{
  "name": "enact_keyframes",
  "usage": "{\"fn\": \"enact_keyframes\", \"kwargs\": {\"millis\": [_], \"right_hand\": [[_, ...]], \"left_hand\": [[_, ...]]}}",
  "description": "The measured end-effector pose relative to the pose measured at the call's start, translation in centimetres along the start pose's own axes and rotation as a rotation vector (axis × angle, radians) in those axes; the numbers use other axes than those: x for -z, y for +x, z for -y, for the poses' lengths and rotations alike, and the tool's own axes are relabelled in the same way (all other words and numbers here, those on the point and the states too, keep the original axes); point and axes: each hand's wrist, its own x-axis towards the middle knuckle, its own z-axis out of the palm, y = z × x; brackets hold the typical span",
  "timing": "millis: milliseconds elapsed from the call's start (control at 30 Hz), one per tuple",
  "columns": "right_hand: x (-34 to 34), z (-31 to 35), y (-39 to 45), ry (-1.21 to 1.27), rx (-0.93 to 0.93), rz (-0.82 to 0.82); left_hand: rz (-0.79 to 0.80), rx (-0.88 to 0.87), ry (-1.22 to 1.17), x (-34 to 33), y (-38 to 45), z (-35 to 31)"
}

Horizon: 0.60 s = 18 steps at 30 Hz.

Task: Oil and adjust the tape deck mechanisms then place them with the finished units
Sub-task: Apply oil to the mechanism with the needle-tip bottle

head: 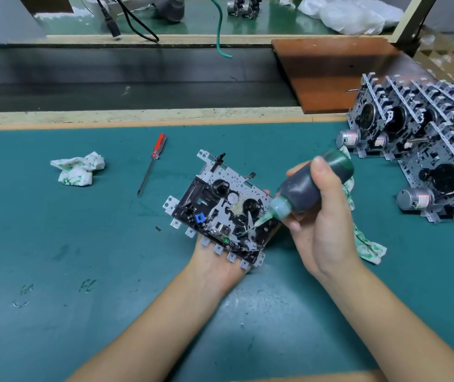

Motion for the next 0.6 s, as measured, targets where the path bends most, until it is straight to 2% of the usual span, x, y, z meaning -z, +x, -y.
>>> {"fn": "enact_keyframes", "kwargs": {"millis": [33, 100, 133, 200, 233, 267, 300, 367, 400, 467, 600], "right_hand": [[0.2, 0.2, 0.2, 0.034, 0.018, 0.014], [0.5, 0.7, 0.7, 0.105, 0.066, 0.040], [0.7, 1.0, 0.9, 0.137, 0.085, 0.029], [1.1, 1.5, 1.4, 0.162, 0.102, -0.036], [1.3, 1.7, 1.7, 0.153, 0.104, -0.069], [1.5, 1.8, 1.8, 0.130, 0.106, -0.094], [1.8, 1.9, 2.0, 0.083, 0.111, -0.118], [2.2, 1.8, 2.3, -0.106, 0.140, -0.168], [2.4, 1.6, 2.5, -0.227, 0.160, -0.179], [2.7, 1.0, 2.8, -0.417, 0.186, -0.141], [3.3, -0.3, 3.4, -0.565, 0.156, -0.039]], "left_hand": [[0.102, 0.043, 0.027, -0.3, -0.3, -0.4], [0.403, 0.096, 0.122, -1.2, -0.9, -1.0], [0.513, 0.061, 0.178, -1.4, -1.0, -1.3], [0.666, 0.061, 0.200, -1.3, -1.1, -2.2], [0.687, 0.021, 0.246, -1.7, -1.0, -2.5], [0.687, -0.124, 0.348, -2.1, -1.1, -2.9], [0.608, -0.247, 0.450, -2.4, -1.1, -3.2], [0.281, -0.664, 0.897, -2.7, -0.8, -3.9], [0.232, -0.802, 1.041, -2.6, -0.7, -4.0], [0.248, -0.899, 1.194, -2.5, -0.9, -3.8], [0.242, -0.975, 1.353, -2.3, -0.9, -3.4]]}}
